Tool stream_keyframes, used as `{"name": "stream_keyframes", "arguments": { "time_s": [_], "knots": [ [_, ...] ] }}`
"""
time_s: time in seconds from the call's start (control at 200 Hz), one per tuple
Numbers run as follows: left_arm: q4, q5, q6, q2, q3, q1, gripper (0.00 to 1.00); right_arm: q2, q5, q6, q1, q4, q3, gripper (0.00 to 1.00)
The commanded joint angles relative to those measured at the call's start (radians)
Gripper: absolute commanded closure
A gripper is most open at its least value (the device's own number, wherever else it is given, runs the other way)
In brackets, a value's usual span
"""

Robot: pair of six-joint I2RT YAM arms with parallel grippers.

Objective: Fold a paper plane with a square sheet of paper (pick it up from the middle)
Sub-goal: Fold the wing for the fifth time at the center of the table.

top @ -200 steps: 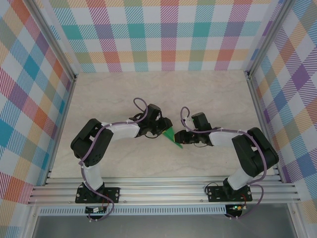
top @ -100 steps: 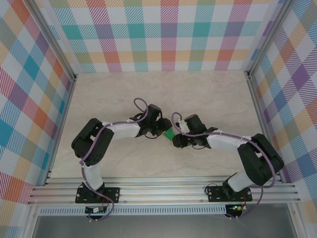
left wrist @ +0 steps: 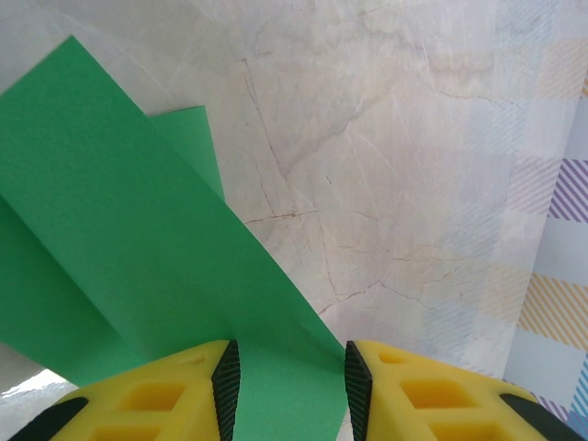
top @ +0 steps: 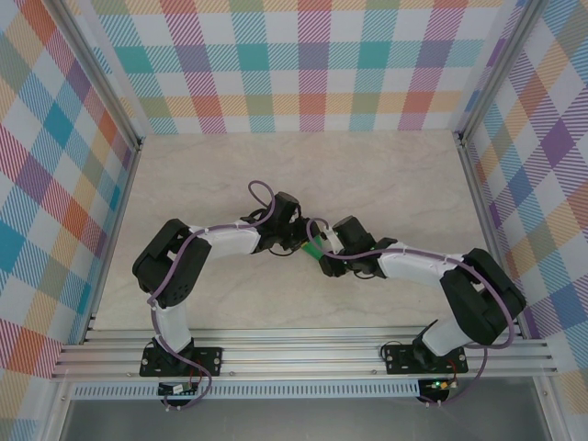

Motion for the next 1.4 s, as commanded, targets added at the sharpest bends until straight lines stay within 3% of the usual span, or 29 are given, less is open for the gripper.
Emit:
{"name": "stream_keyframes", "arguments": {
  "time_s": [0.0, 0.22, 0.445, 0.69, 0.77, 1.015, 1.395],
  "knots": [
    [-0.017, -0.003, 0.016, 0.016, 0.028, -0.006, 0.62, 0.019, 0.026, -0.035, 0.013, -0.014, 0.026, 0.68],
    [-0.017, -0.002, 0.016, 0.015, 0.031, -0.006, 0.62, 0.042, 0.035, -0.050, 0.028, -0.021, 0.040, 0.66],
    [-0.021, -0.001, 0.017, 0.015, 0.031, -0.006, 0.63, 0.047, 0.046, -0.044, 0.032, -0.014, 0.038, 0.73],
    [-0.019, -0.002, 0.016, 0.013, 0.023, -0.006, 0.63, 0.055, 0.027, -0.032, 0.031, -0.013, 0.037, 0.97],
    [-0.020, -0.002, 0.016, 0.010, 0.021, -0.006, 0.63, 0.064, 0.006, -0.016, 0.031, -0.002, 0.034, 1.00],
    [-0.010, -0.004, 0.010, -0.008, 0.004, -0.006, 0.62, 0.095, -0.098, 0.076, 0.024, 0.045, 0.033, 1.00],
    [0.037, -0.011, 0.001, -0.062, -0.060, -0.006, 0.53, 0.154, -0.384, 0.266, -0.070, 0.219, -0.007, 1.00]
  ]
}}
